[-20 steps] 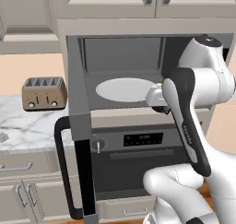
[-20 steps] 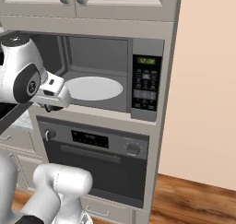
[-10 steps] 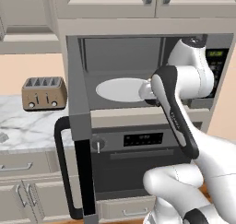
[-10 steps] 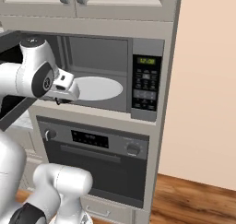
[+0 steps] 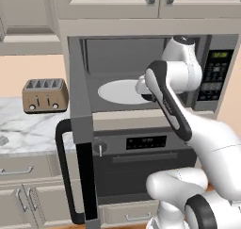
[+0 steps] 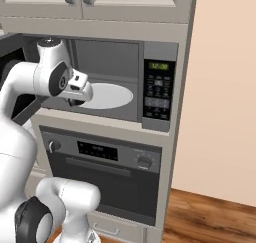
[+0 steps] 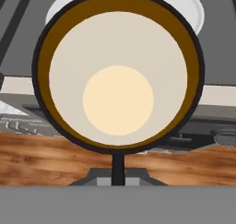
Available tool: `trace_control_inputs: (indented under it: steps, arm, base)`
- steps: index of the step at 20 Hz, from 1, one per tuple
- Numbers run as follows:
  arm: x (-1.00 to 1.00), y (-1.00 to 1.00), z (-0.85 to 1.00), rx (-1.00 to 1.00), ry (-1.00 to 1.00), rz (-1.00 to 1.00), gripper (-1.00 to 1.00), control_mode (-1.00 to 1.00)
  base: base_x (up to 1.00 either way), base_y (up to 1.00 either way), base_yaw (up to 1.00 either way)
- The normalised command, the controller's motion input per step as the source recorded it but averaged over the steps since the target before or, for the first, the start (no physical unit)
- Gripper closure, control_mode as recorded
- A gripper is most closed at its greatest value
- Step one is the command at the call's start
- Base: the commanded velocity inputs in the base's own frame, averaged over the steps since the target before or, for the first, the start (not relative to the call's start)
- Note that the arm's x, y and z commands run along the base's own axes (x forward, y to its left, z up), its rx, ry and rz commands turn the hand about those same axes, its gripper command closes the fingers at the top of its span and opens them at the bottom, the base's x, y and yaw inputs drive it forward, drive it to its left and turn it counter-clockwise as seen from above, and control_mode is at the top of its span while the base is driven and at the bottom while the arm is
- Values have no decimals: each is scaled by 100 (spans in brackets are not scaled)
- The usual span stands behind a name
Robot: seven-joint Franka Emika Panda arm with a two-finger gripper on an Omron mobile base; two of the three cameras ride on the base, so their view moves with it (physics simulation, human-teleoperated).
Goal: Pick the mug from the counter and place it inside the microwave. Then close the microwave.
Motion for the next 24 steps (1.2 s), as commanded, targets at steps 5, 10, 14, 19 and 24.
trace_control_inputs:
  steps: [5,10,14,19,24]
  arm:
    - [29,6,-11,0,0,0,100,-100]
    - [33,3,-9,0,0,0,100,-100]
    - [23,6,-19,0,0,0,100,-100]
    - [10,6,-24,0,0,0,100,-100]
    - [16,8,-3,0,0,2,100,-100]
  base:
    - [0,0,0]
    - [0,0,0]
    - [0,0,0]
    - [0,0,0]
    - [0,0,0]
